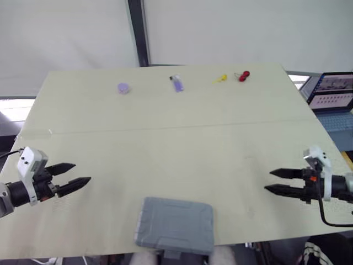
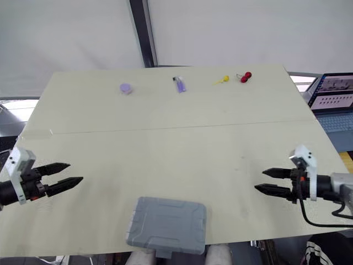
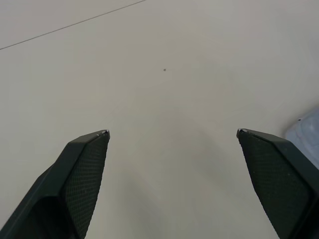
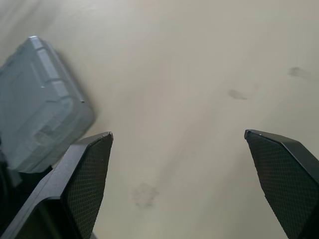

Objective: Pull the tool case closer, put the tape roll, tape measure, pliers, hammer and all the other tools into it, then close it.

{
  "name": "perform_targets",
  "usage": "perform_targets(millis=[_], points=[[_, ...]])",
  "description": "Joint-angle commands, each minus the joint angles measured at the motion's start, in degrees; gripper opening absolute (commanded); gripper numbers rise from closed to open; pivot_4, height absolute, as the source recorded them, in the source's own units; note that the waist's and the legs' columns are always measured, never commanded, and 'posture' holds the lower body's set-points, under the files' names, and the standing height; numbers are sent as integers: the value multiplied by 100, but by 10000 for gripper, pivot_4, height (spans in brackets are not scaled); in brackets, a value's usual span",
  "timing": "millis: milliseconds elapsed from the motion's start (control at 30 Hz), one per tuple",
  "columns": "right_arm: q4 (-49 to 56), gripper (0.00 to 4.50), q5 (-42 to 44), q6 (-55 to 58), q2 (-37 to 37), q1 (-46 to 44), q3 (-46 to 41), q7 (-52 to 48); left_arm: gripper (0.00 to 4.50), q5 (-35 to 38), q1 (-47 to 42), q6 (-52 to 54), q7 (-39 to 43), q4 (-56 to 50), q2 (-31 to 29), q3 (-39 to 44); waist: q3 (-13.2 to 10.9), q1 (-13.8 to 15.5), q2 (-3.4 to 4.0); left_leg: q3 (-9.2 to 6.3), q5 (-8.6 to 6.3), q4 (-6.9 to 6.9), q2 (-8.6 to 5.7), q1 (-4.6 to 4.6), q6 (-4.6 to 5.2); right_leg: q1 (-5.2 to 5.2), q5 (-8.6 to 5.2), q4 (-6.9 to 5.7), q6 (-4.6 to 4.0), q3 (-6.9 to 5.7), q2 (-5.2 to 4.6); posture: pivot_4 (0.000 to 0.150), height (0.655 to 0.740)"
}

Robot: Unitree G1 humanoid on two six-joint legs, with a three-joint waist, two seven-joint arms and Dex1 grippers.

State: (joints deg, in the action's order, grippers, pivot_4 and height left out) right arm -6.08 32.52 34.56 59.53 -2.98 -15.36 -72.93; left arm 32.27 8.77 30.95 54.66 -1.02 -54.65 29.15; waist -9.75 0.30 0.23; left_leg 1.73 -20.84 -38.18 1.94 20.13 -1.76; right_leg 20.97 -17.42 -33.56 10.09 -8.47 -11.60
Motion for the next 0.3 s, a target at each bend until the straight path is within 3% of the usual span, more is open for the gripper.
perform_targets(millis=[33,300], points=[[-405,45000,-148,-328,31,49,-326,25,44551,-241,1,-294,102,238,-120,163,0,-25,0,0,0,0,0,0,0,0,0,0,0,0,0,1500,7400],[-1021,45000,-374,-750,-131,166,-396,73,44551,-527,121,-607,116,422,-71,255,-2,-37,-3,3,0,-1,0,-2,0,0,0,-3,0,3,-1,1500,7400]])
